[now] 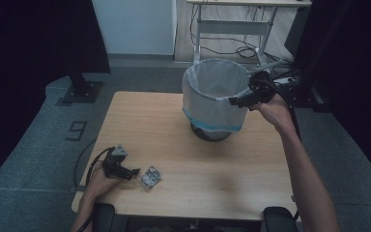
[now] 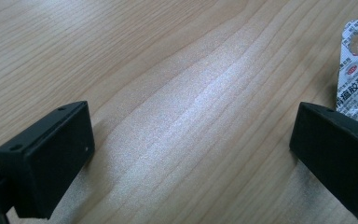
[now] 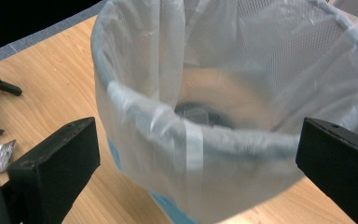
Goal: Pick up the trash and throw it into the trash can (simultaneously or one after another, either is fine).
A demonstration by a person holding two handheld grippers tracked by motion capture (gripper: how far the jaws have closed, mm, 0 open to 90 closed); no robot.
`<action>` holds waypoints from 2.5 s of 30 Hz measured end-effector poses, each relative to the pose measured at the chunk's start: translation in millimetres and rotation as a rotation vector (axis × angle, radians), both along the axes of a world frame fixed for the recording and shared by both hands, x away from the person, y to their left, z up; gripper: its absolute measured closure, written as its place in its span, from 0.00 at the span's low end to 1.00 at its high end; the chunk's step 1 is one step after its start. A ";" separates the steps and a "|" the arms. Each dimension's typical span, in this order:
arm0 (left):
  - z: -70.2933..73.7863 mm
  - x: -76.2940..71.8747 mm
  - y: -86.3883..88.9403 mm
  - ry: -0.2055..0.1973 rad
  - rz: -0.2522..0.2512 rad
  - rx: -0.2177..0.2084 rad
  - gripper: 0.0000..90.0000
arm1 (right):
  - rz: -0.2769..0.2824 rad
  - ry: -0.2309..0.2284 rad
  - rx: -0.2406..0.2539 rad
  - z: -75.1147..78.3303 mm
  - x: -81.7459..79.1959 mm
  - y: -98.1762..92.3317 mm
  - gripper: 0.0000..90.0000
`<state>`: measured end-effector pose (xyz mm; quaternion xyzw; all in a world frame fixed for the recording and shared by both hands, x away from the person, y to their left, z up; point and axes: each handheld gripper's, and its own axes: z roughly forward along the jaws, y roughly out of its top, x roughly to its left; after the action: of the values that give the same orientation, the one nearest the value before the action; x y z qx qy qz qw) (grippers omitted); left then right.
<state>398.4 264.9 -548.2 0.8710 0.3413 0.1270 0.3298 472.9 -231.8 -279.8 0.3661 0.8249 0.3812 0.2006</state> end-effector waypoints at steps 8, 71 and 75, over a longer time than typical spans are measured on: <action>0.0 -0.1 -0.1 0.000 0.002 0.000 0.00 | -0.021 -0.003 0.032 -16.3 -18.7 -19.0 0.00; 3.2 -3.4 -0.4 0.013 0.013 -0.005 0.01 | -0.089 0.100 -0.005 -277.9 -93.0 -50.1 0.00; 10.6 -6.4 0.4 -0.002 0.011 -0.037 0.01 | -0.088 0.102 -0.009 -278.0 -93.0 -50.0 0.00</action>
<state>391.9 265.2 -537.6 0.8629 0.3479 0.1232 0.3454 379.8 -281.9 -557.9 0.4202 0.8188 0.3490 0.1766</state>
